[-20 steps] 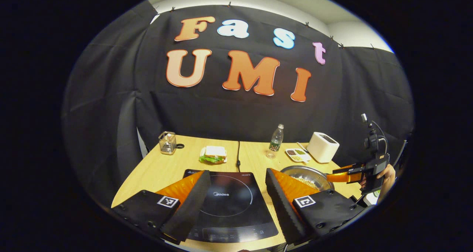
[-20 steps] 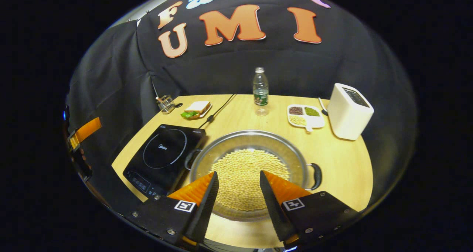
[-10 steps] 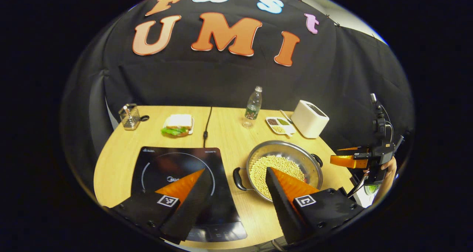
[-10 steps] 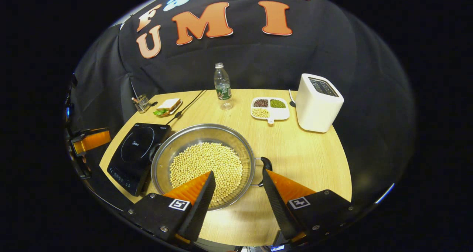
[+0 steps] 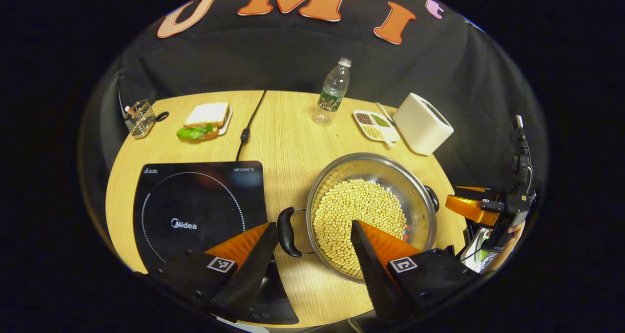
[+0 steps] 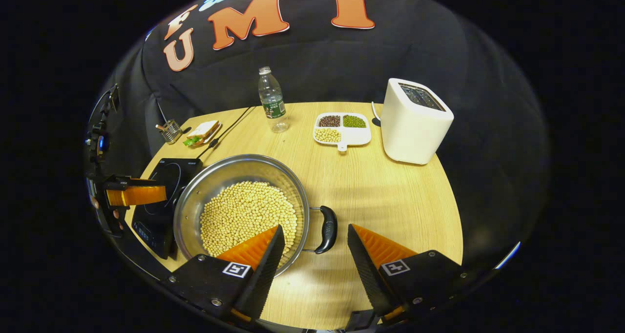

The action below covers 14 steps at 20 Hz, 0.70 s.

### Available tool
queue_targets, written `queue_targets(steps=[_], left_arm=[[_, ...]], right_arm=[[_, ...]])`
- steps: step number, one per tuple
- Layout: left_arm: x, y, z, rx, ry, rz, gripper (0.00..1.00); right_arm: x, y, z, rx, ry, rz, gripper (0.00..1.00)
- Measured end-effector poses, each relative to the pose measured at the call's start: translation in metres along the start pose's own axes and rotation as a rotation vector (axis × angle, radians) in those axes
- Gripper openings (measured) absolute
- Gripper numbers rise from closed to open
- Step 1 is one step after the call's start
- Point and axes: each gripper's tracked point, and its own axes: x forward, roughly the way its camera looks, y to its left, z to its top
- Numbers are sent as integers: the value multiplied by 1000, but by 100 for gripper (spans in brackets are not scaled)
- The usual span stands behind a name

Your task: First push the handle of the pot to place it horizontally, then grasp the pot with both hands and set it on the induction cooktop.

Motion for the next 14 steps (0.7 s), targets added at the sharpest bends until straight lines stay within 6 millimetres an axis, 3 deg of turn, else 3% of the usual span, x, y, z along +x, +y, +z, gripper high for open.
queue_targets(steps=[2, 8, 14], left_arm=[[16, 3, -3, 0, 33, 22, 99], [36, 10, -8, 29, 81, 78, 99], [58, 25, -16, 52, 121, 133, 78]], right_arm=[[7, -4, -2, 3, 16, -4, 82], [29, -5, -9, 5, 66, 0, 82], [51, 2, -19, 6, 133, 5, 82]])
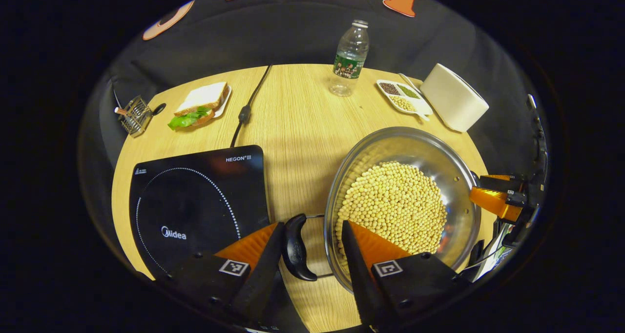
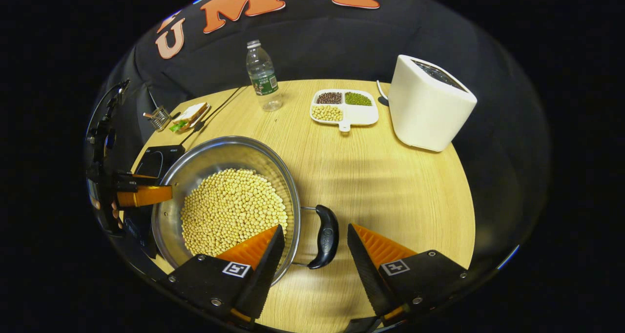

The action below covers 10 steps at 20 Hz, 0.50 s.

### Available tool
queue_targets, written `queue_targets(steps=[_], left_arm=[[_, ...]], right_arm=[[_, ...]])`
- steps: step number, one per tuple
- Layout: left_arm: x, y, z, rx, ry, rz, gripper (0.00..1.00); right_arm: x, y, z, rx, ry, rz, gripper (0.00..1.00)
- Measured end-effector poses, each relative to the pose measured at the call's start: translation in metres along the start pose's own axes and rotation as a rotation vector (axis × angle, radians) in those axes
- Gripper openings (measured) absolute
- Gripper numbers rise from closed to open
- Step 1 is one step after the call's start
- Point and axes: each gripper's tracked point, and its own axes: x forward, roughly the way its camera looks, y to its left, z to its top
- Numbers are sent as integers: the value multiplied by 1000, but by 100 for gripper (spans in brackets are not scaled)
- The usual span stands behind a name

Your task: First push the handle of the pot to place it horizontally, then grasp the pot with both hands and set it on the induction cooktop.

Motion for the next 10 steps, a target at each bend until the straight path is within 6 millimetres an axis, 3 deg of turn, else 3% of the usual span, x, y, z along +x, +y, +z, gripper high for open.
queue_targets(steps=[2, 8, 10], left_arm=[[6, 1, 0, 10, -4, 2, 69], [8, 0, 3, 14, -51, 20, 66], [10, 0, 3, 26, -56, 21, 67]], right_arm=[[9, 0, -1, 8, 18, -6, 81], [32, -2, -6, 50, 61, -34, 66], [32, -3, -5, 52, 58, -40, 65]])
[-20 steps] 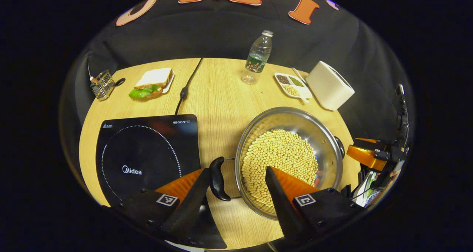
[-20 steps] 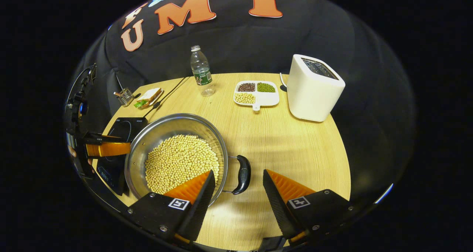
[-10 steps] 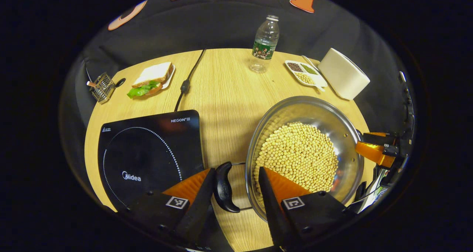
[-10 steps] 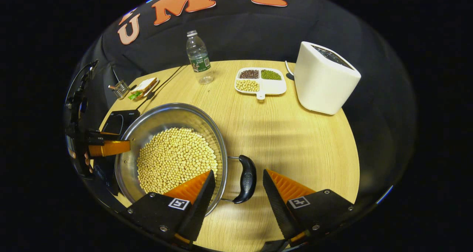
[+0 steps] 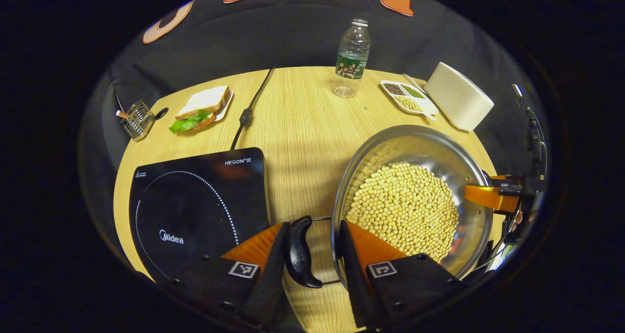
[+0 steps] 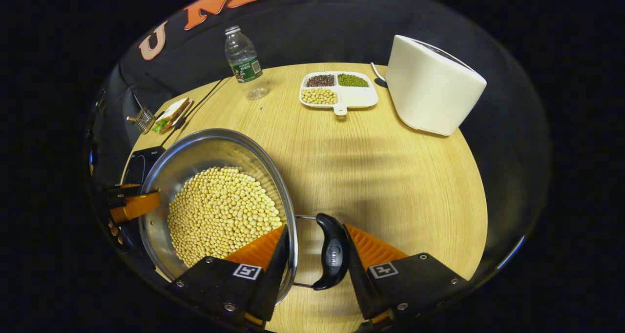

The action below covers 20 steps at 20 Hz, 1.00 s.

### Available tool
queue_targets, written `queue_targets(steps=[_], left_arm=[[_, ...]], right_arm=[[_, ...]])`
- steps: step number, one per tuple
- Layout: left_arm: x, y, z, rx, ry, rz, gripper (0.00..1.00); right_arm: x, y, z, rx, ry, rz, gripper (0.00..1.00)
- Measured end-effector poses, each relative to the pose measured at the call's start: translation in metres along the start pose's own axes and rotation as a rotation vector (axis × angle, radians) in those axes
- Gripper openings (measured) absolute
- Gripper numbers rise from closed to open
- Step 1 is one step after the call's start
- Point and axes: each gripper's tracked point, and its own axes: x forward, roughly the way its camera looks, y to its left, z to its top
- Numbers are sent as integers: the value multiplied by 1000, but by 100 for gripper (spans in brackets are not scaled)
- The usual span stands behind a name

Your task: First push the handle of the pot to place it horizontally, then grasp the pot with both hands and set it on the induction cooktop.

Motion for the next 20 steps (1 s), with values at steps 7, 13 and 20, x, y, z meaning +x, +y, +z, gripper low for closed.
queue_targets(steps=[7, 13, 20], left_arm=[[13, 0, 0, 63, 8, 81, 78], [12, -5, 7, 42, -47, 23, 69], [6, -8, 14, 41, -112, -4, 64]], right_arm=[[0, -5, 1, 14, 0, -9, 66], [1, -10, 6, 27, -15, -5, 60], [-13, -11, 8, 34, -68, -18, 53]])
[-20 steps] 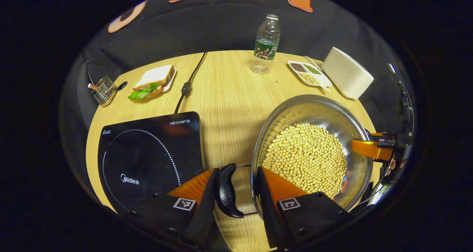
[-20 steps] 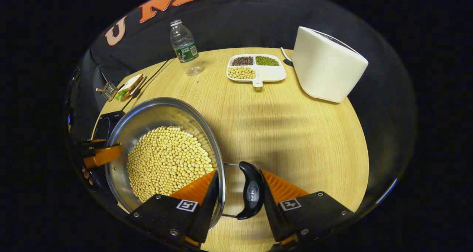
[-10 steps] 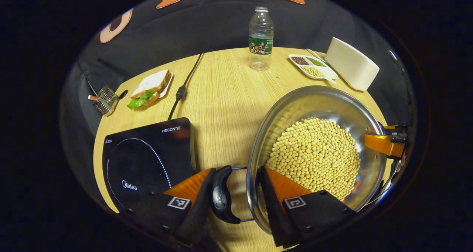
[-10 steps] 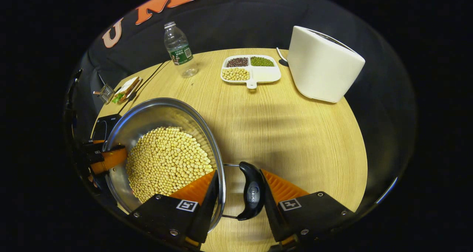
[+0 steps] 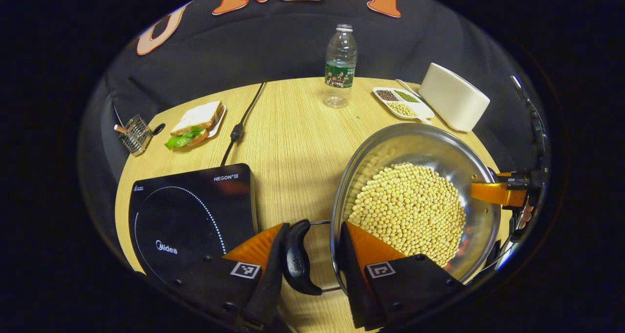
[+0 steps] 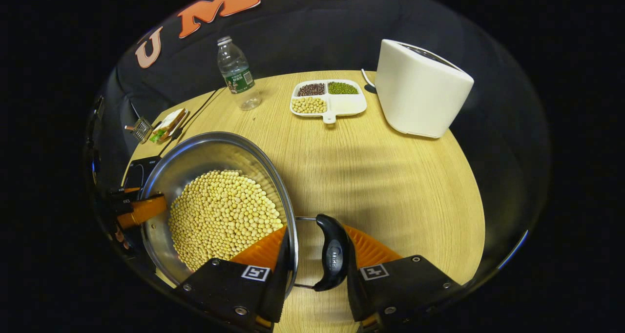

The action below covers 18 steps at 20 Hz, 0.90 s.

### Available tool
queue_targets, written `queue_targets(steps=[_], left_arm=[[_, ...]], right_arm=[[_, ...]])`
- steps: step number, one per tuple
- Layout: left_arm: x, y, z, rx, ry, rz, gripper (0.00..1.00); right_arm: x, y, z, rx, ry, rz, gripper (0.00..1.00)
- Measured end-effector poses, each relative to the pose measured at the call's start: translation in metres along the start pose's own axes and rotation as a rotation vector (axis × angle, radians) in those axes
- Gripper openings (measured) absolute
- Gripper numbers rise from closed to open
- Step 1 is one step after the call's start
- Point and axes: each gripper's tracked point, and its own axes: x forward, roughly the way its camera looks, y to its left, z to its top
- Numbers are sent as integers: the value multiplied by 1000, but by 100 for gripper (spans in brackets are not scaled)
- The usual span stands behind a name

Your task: First push the handle of the pot to place it horizontally, then grasp the pot with both hands and set it on the induction cooktop.

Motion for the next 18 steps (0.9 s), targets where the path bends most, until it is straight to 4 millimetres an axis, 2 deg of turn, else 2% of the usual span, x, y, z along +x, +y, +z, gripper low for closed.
queue_targets(steps=[7, 11, 14, 16, 17, 18], left_arm=[[-27, 8, 12, 7, -66, 18, 64], [-56, 21, 21, -6, -109, 29, 64], [-82, 34, 27, -9, -149, 44, 63], [-97, 42, 32, -13, -172, 57, 64], [-104, 48, 32, -12, -183, 65, 64], [-112, 56, 31, -14, -194, 76, 64]], right_arm=[[-22, 0, 14, -5, -40, 2, 52], [-47, 0, 27, -37, -79, 3, 52], [-76, -3, 33, -57, -112, 10, 52], [-86, -8, 39, -72, -133, 16, 52], [-90, -9, 42, -81, -144, 20, 48], [-94, -8, 44, -90, -151, 23, 52]])
